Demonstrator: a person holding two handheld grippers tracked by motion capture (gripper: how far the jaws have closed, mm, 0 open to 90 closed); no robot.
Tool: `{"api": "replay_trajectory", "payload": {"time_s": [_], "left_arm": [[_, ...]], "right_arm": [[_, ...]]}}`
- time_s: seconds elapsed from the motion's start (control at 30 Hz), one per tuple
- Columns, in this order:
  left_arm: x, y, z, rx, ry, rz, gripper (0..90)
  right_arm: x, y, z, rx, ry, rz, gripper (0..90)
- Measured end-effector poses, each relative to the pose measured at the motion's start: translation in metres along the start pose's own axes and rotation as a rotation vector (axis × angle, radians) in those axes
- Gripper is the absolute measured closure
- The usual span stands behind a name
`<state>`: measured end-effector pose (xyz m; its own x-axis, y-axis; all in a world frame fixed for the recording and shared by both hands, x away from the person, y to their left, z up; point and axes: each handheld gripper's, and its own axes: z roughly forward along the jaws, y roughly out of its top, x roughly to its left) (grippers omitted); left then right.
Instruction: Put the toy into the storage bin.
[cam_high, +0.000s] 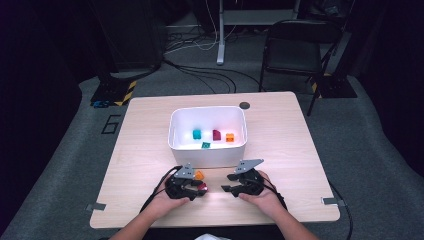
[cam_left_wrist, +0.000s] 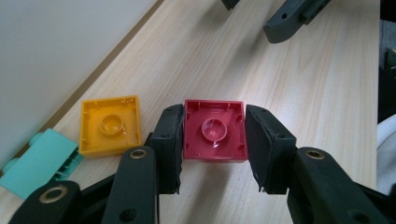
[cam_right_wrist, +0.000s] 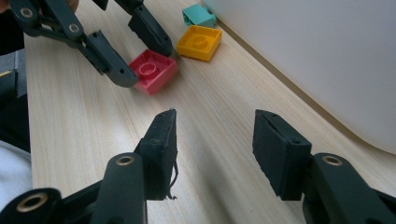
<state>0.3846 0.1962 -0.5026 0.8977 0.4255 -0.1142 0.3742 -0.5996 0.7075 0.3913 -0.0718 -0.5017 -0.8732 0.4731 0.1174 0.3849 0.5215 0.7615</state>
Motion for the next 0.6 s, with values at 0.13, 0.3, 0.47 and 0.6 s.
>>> {"api": "replay_trajectory", "payload": {"time_s": [0.13,0.3,0.47,0.6], "left_arm": [[0.002,0.002,-0.004,0.001,-0.001,-0.004,58.2],[0.003,0.004,-0.009,-0.007,0.010,-0.004,58.2],[0.004,0.009,-0.019,-0.015,0.009,0.003,58.2],[0.005,0.013,-0.026,-0.034,0.010,-0.013,58.3]], "right_arm": [[0.000,0.000,0.000,0.000,0.000,-0.001,49.4],[0.000,0.000,0.000,0.002,-0.001,-0.002,49.4],[0.000,0.000,0.000,0.002,0.000,0.001,49.4],[0.000,0.000,0.001,0.004,0.002,-0.003,49.4]]}}
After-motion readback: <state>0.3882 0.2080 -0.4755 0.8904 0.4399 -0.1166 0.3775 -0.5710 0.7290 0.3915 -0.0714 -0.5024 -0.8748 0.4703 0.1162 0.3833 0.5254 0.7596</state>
